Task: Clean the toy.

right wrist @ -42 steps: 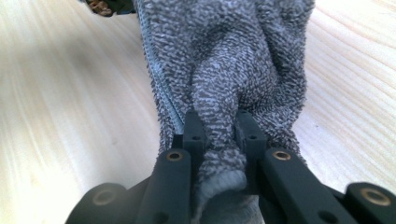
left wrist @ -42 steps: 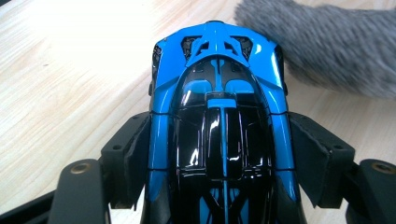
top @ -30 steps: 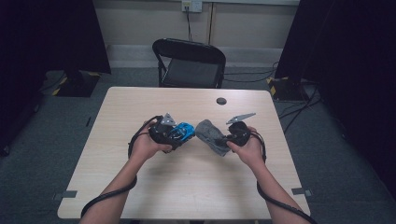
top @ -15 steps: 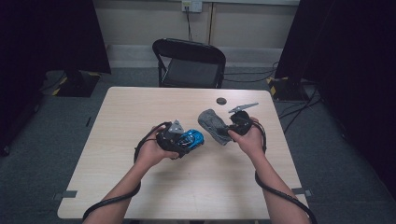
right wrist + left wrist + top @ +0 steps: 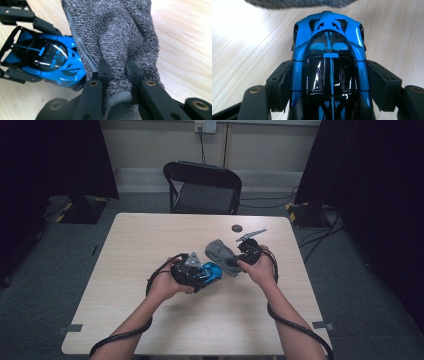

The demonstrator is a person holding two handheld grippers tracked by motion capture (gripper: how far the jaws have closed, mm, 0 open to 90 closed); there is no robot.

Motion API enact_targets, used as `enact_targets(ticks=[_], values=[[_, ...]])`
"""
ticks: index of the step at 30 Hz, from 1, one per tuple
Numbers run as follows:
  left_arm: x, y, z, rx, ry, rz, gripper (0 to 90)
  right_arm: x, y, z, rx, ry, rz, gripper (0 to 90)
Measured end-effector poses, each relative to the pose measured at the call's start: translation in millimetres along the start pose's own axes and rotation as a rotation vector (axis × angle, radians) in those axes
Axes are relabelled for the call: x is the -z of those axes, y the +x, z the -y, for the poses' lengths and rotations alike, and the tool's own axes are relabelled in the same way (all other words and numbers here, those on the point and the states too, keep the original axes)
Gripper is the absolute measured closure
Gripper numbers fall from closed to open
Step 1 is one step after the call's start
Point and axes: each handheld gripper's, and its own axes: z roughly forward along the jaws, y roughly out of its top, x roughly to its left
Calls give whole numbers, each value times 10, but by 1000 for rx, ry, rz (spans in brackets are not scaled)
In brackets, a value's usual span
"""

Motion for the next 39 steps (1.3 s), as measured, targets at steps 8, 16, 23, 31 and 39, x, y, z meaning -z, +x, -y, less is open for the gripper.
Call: enact_targets(ticks=[8,16,23,31,39], values=[[27,34,-3,-2,5,-11,284,-75,22,30,13,41,-21,781],[30,82,-7,6,10,-25,284,-86,24,60,17,49,-26,781],[30,169,43,42,8,-46,283,-94,50,130,27,53,-38,780],[47,313,129,105,9,-77,283,-114,122,223,45,55,-62,781],[104,466,200,156,9,-114,284,-121,227,291,86,68,-74,781]])
